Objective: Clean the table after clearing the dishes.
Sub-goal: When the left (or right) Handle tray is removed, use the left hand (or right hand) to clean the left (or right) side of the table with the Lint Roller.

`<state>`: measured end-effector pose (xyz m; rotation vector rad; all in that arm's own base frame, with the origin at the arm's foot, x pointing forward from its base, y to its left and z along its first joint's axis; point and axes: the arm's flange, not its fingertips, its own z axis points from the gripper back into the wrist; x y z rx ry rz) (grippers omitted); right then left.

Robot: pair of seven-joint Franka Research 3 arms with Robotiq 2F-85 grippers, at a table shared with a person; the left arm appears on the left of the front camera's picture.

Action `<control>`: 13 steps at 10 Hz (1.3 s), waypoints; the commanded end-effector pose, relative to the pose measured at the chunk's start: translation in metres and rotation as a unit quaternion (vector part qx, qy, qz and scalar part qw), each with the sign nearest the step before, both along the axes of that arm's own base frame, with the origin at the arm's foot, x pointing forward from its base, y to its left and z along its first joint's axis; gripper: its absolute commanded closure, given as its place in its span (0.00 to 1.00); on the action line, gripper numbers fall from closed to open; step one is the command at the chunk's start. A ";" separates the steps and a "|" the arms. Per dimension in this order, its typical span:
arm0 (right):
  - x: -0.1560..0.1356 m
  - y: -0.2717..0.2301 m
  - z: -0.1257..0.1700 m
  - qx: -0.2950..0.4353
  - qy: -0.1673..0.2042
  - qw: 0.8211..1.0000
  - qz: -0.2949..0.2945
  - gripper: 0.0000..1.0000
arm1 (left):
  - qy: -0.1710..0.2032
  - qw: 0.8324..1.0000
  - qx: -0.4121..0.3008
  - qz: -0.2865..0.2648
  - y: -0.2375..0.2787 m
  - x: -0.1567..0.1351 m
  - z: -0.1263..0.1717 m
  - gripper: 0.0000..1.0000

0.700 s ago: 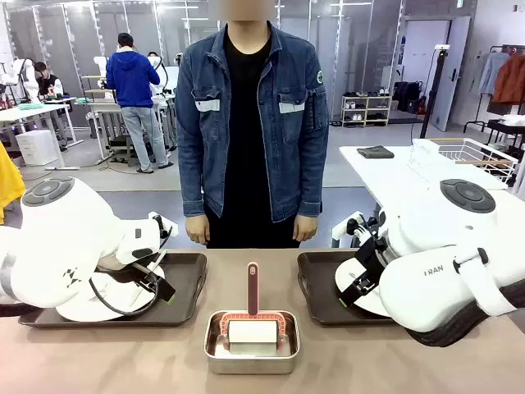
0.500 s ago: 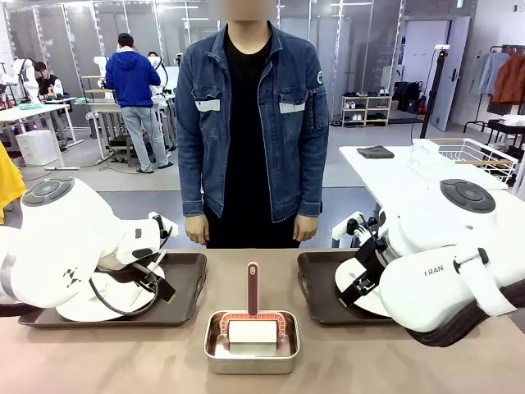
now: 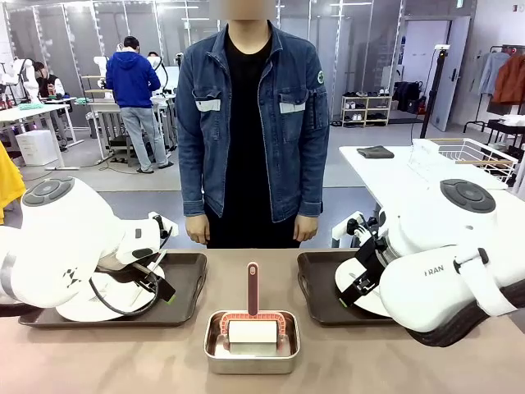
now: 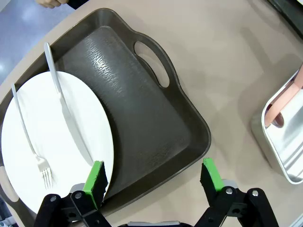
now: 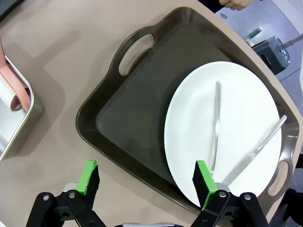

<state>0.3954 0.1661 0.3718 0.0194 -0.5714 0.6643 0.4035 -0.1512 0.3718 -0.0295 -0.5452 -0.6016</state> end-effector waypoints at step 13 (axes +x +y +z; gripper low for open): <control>0.072 -0.048 0.056 0.206 0.139 0.965 0.079 0.00 | 0.149 0.968 -0.168 -0.109 0.062 0.050 0.068 0.00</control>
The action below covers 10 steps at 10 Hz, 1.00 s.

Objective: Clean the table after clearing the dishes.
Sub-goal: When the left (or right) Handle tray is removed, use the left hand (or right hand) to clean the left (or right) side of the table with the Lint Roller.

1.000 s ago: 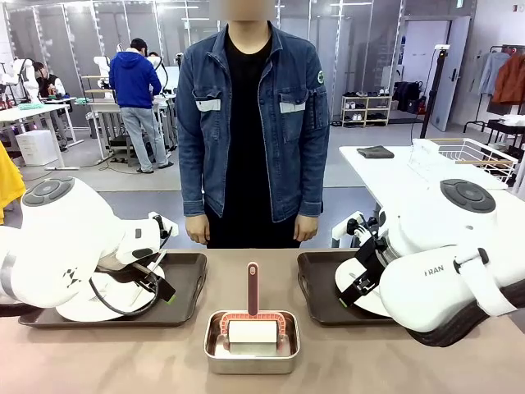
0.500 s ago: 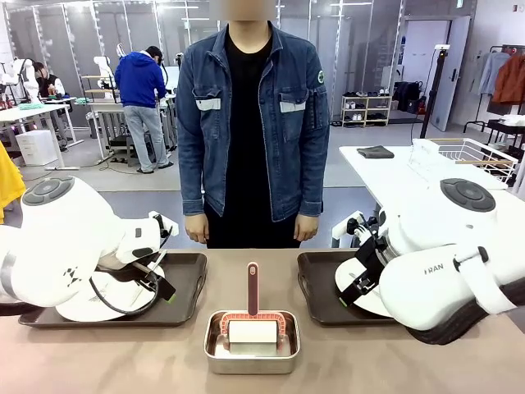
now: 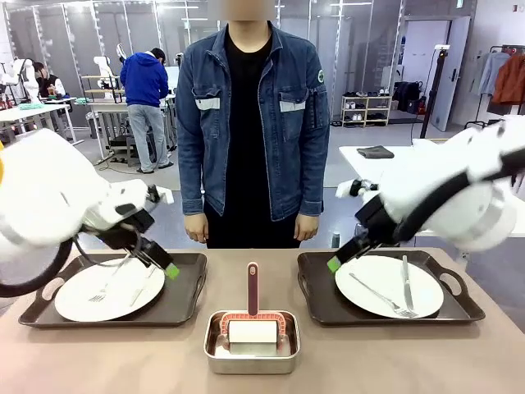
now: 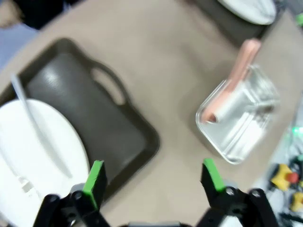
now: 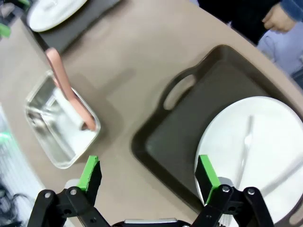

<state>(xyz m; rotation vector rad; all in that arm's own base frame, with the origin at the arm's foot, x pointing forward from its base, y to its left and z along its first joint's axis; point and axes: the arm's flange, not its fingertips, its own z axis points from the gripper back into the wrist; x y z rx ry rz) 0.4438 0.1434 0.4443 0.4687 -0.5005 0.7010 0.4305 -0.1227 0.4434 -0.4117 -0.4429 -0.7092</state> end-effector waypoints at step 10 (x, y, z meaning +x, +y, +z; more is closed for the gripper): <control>-0.044 -0.239 -0.020 0.321 0.172 0.927 -0.088 0.00 | 0.093 0.931 -0.353 0.031 0.289 0.006 -0.029 0.00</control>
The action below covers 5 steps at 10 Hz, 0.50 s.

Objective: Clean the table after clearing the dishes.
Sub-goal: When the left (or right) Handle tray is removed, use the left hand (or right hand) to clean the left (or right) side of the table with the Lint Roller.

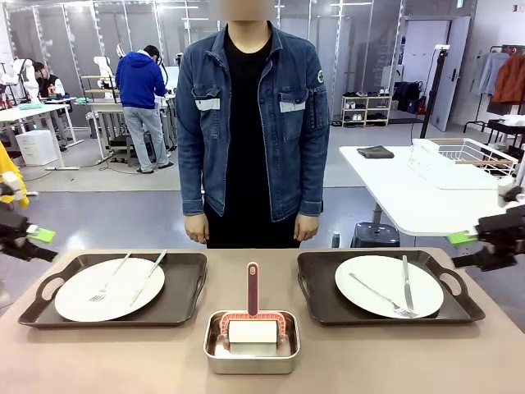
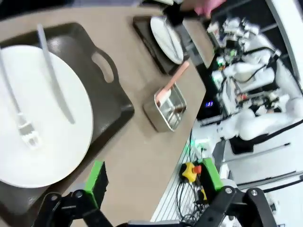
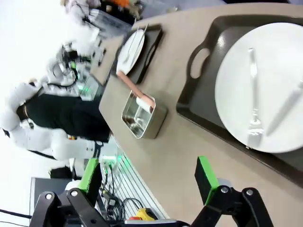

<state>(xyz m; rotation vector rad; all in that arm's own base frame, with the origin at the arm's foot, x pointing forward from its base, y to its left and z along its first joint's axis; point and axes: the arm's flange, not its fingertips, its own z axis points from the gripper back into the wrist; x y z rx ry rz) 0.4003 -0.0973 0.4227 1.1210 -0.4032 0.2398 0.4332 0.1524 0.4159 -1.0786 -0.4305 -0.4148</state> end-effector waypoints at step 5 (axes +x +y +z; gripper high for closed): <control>-0.045 -0.150 0.005 0.011 0.045 0.985 -0.165 0.00 | 0.013 0.976 -0.050 0.211 0.155 -0.041 -0.020 0.00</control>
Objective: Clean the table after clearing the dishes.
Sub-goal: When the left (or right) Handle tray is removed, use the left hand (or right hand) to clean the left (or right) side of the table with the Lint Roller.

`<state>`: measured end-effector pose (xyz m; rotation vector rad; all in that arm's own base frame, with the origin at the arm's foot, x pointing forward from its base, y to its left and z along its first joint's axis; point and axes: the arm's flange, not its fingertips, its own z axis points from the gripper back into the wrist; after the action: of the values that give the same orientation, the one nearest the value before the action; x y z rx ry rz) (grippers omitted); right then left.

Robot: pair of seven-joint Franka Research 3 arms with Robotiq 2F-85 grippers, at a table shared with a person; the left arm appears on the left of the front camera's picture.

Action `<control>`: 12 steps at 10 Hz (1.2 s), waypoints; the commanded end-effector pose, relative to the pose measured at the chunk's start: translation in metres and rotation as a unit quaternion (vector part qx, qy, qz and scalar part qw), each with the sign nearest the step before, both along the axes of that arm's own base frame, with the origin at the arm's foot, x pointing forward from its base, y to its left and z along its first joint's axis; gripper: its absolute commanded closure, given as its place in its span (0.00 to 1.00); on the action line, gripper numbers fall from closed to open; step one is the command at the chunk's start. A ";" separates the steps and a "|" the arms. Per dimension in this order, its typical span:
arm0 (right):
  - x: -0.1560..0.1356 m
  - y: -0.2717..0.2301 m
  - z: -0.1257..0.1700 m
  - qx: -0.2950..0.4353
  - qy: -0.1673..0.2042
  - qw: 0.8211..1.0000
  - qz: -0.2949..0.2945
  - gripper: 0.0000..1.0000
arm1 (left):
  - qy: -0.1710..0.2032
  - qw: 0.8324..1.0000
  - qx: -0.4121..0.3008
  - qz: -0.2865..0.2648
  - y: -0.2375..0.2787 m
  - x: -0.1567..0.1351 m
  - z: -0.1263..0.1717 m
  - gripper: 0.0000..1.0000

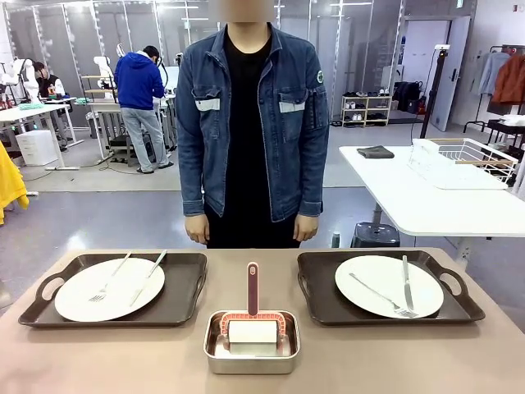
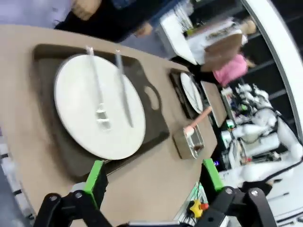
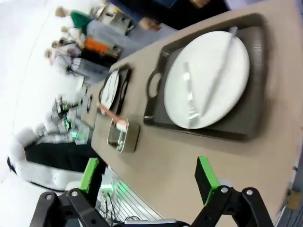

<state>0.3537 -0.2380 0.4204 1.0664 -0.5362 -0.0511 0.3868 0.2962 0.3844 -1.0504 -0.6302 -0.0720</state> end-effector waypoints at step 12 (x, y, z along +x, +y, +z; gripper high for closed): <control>-0.015 -0.040 0.007 -0.004 0.022 0.999 -0.045 0.00 | 0.013 0.999 0.007 0.051 0.037 -0.015 0.019 0.00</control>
<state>0.3398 -0.2787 0.4270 1.0198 -0.5211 -0.1647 0.3755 0.3309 0.4041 -0.9964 -0.6404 0.0410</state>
